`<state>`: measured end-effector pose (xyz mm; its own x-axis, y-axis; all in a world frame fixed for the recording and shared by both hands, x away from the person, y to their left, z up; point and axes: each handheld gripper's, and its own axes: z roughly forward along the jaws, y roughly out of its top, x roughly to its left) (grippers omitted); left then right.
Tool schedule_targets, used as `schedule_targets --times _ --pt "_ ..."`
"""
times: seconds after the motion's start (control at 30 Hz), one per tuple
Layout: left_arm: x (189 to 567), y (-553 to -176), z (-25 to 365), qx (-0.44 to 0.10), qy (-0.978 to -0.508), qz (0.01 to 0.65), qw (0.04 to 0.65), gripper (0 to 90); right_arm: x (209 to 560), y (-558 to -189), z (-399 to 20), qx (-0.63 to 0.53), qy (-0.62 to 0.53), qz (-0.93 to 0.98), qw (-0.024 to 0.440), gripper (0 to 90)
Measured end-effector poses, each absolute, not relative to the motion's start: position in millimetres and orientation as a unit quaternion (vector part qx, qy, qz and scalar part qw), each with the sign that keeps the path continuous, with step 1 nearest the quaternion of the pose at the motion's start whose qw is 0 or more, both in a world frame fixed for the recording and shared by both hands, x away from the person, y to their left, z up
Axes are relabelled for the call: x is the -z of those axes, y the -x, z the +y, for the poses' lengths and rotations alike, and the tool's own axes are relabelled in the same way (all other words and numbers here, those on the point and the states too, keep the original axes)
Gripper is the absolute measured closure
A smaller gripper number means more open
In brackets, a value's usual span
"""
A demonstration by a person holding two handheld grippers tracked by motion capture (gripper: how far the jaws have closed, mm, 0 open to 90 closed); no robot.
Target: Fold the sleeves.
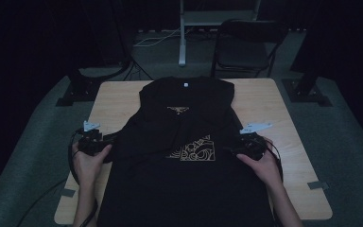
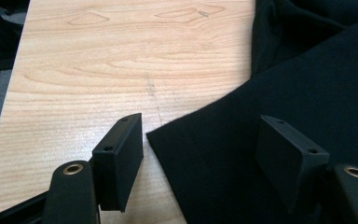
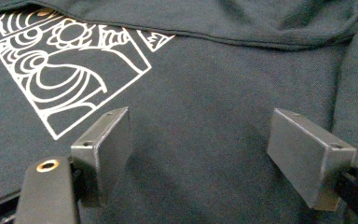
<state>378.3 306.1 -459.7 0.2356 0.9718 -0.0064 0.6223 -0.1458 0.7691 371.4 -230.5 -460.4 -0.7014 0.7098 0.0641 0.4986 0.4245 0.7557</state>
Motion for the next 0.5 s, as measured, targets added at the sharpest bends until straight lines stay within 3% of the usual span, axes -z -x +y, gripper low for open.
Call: schedule_targets --times 0.23,0.3,0.5 --pt "460.1 -378.3 299.2 -0.268 -0.713 0.552 0.339 44.8 460.4 -371.3 -230.3 -0.395 -0.362 0.834 0.134 21.1" --pt "459.9 -377.2 296.4 -0.266 -0.716 0.546 0.344 54.8 460.3 -371.1 -230.0 -0.393 -0.362 0.834 0.136 21.1" --pt "459.8 -375.4 291.4 -0.263 -0.718 0.541 0.349 70.2 460.3 -371.1 -230.0 -0.394 -0.362 0.834 0.135 21.1"
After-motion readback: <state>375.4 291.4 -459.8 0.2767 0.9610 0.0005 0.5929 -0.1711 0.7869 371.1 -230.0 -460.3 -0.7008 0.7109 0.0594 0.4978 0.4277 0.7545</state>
